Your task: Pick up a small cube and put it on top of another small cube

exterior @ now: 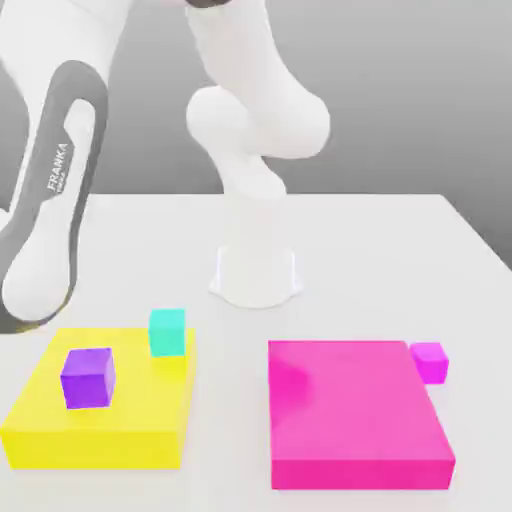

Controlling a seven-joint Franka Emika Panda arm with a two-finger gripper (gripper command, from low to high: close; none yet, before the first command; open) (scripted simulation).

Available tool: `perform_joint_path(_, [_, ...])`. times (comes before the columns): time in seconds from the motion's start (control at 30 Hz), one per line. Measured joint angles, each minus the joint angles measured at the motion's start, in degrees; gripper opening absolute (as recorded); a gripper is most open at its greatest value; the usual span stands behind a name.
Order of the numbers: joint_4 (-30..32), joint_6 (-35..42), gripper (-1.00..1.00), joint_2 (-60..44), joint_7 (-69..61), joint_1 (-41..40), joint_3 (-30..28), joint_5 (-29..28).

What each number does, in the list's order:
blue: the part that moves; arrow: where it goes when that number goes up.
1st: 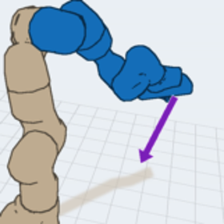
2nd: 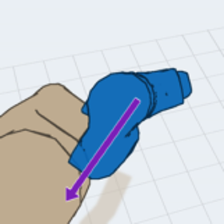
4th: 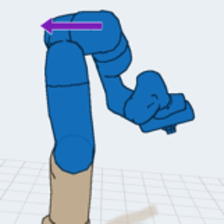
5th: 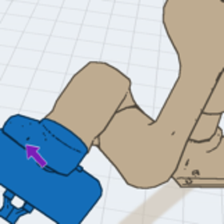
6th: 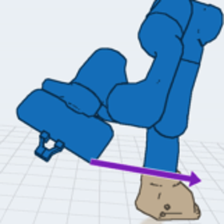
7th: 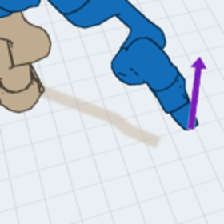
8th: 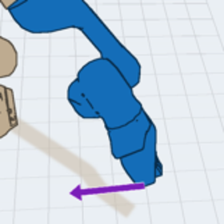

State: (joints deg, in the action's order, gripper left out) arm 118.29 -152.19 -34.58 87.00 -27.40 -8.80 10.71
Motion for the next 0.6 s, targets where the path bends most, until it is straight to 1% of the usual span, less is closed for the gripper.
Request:
perform_joint_path(0.2, [-0.2,-0.7,-1.0,-0.8,-0.2,-0.2,0.2,0.3])
perform_joint_path(0.27, [0.3,0.8,-1.0,1.1,0.2,0.2,-0.3,-0.2])
perform_joint_path(0.37, [1.8,4.9,-1.0,6.7,1.1,1.2,-1.6,-1.7])
perform_joint_path(0.6, [12.9,7.9,-1.0,21.4,0.0,4.1,-2.0,-6.8])
